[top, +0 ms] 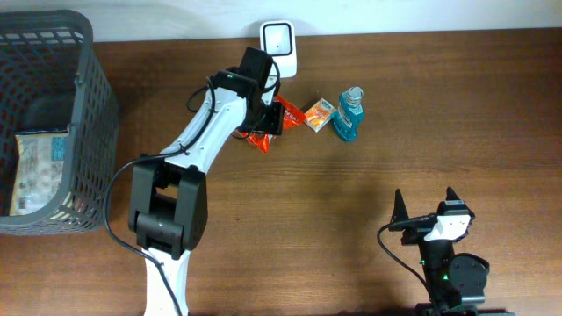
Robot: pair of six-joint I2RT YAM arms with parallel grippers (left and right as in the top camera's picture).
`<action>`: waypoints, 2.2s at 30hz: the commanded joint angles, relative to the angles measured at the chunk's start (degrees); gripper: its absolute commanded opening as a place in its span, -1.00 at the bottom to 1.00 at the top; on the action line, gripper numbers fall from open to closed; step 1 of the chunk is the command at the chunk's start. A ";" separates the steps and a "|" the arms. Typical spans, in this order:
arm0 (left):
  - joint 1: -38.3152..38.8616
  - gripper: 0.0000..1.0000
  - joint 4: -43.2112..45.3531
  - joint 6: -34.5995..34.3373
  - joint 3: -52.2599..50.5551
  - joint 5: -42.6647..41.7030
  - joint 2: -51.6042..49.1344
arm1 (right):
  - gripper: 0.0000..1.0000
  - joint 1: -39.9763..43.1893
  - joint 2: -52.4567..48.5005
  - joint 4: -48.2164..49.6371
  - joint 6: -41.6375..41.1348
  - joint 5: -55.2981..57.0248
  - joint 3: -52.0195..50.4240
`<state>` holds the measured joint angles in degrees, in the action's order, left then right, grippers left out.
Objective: Scan the item barcode
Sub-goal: 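Drop the red snack bag on the table left of the Kleenex, then grasp the white-blue snack bag in the basket with the left gripper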
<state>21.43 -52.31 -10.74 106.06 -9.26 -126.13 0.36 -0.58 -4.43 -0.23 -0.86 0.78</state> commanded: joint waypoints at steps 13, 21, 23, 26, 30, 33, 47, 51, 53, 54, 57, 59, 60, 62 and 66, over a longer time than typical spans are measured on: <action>-32.33 0.38 -11.72 0.39 35.69 8.44 23.93 | 0.97 -0.35 0.37 -0.13 -0.66 0.48 -0.46; -52.09 0.79 -14.21 6.56 29.05 12.50 20.24 | 0.97 -0.35 0.37 -0.13 -0.66 0.50 -0.46; -52.63 0.80 -14.21 6.58 24.55 20.46 18.80 | 0.97 -0.35 0.37 -0.13 -0.66 0.50 -0.46; -52.63 0.76 -14.21 11.13 17.57 24.72 16.59 | 0.97 -0.35 0.37 -0.13 -0.66 0.48 -0.46; -52.63 0.77 -12.68 16.09 7.37 24.74 14.19 | 0.97 -0.35 0.37 -0.13 -0.66 0.48 -0.46; -52.63 0.78 -11.85 18.60 3.34 24.52 11.13 | 0.97 -0.35 0.37 -0.13 -0.66 0.48 -0.46; -52.63 0.75 -7.28 24.37 1.86 21.07 -5.40 | 0.97 -0.35 0.37 -0.13 -0.66 0.50 -0.46; -52.74 0.42 -5.90 24.35 1.86 21.05 -7.93 | 0.97 -0.35 0.37 -0.13 -0.66 0.48 -0.46; -52.74 -0.26 -4.87 24.35 1.86 21.07 -8.35 | 0.97 -0.35 0.37 -0.13 -0.66 0.50 -0.46; -52.74 -0.52 -4.50 24.35 1.88 21.07 -8.35 | 0.97 -0.35 0.37 -0.13 -0.66 0.48 -0.46; -52.72 -1.00 -5.27 23.67 3.37 21.07 -8.22 | 0.97 -0.35 0.37 -0.13 -0.66 0.48 -0.46; -52.72 -1.00 -7.50 20.15 7.04 21.03 -7.91 | 0.97 -0.35 0.37 -0.13 -0.66 0.50 -0.46; -52.72 -1.00 -9.05 18.08 9.70 20.87 -7.61 | 0.97 -0.35 0.37 -0.13 -0.66 0.50 -0.46; -52.72 -1.00 -11.98 14.64 16.13 18.43 -6.16 | 0.97 -0.35 0.37 -0.13 -0.66 0.48 -0.46; -52.72 -1.00 -15.10 9.40 31.69 2.21 0.02 | 0.97 -0.35 0.37 -0.13 -0.66 0.50 -0.46</action>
<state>-31.27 -66.76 4.54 126.17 6.87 -132.88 0.36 -0.58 -4.43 -0.25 -0.84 0.78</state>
